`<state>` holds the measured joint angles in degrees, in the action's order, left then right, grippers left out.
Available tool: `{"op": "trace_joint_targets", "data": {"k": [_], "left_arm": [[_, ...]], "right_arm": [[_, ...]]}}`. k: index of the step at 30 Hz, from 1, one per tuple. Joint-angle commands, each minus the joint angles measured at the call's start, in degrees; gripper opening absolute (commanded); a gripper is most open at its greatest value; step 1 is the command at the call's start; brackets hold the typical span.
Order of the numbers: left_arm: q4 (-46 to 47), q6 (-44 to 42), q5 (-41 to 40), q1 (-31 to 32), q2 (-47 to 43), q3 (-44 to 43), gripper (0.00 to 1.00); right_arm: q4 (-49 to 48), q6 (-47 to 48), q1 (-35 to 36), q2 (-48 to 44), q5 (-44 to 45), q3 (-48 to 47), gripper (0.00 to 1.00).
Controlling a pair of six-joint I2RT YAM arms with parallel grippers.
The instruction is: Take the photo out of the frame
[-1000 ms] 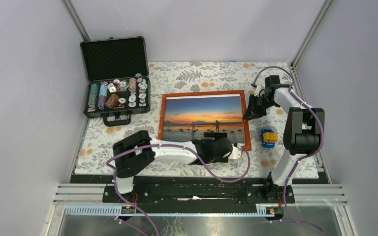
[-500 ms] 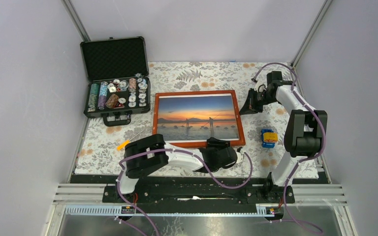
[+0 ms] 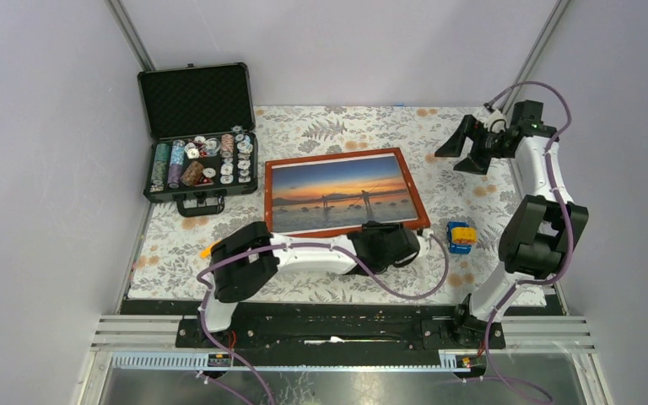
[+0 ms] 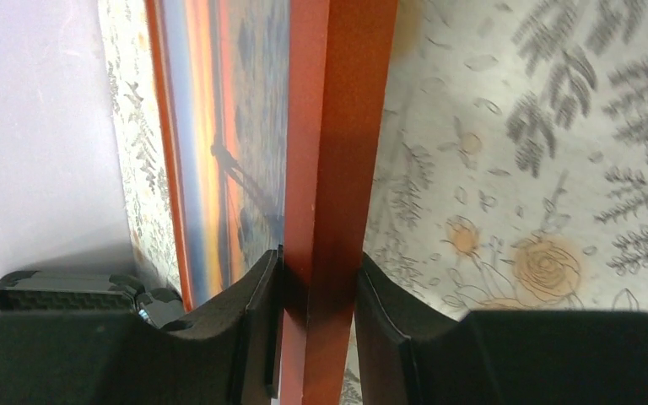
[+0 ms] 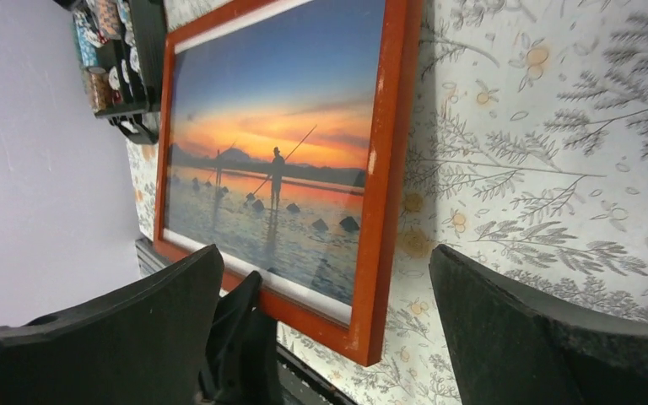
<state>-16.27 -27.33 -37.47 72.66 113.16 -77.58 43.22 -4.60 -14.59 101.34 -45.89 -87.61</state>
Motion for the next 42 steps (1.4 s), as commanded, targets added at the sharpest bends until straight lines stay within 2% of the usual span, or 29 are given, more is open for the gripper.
{"op": "trace_joint_targets", "data": {"k": [1,4,7,14,19,22,26,30,38,40,42], "left_arm": [[-2.8,7.6,-0.8,-2.0,-6.8,-9.0,0.00],[-1.9,10.0,-2.3,-3.4,-8.5,-13.2,0.00],[-2.6,11.8,0.2,-5.6,-10.1,-18.2,0.00],[-8.6,13.8,-0.2,-9.5,-7.1,-33.7,0.00],[-14.7,22.6,4.5,-15.0,-4.8,-44.1,0.00],[-16.0,29.5,7.6,-18.8,-5.0,-47.4,0.00],[-15.2,38.6,15.5,-24.7,-6.7,-48.7,0.00],[-12.8,45.5,19.0,-29.4,-8.1,-48.0,0.00],[-11.5,58.3,24.6,-39.1,-7.9,-46.9,0.00],[-11.7,63.8,25.1,-41.8,-8.6,-44.3,0.00],[-9.1,68.8,27.1,-44.9,-10.2,-38.1,0.00]], "right_arm": [[0.8,-0.4,-2.0,-3.4,-2.5,-3.8,1.00],[0.4,-0.3,-3.0,-3.7,-2.3,-4.1,1.00],[-0.2,-0.1,-3.1,-4.1,-2.6,-3.6,1.00],[-2.2,-0.7,-3.1,-5.1,-2.5,-2.2,1.00],[-2.7,0.1,-3.1,-6.2,-1.8,-1.7,1.00],[-2.8,0.5,-3.1,-6.9,-1.9,-1.6,1.00],[-3.6,0.5,-3.0,-7.8,-2.8,-1.3,1.00],[-3.6,1.6,-1.8,-8.8,-3.0,-0.9,1.00],[-3.5,5.9,6.6,-12.5,4.0,-0.2,1.00],[-3.4,7.6,9.7,-13.4,6.0,-0.7,1.00],[-3.2,9.1,12.5,-14.1,8.0,-1.2,1.00]]}}
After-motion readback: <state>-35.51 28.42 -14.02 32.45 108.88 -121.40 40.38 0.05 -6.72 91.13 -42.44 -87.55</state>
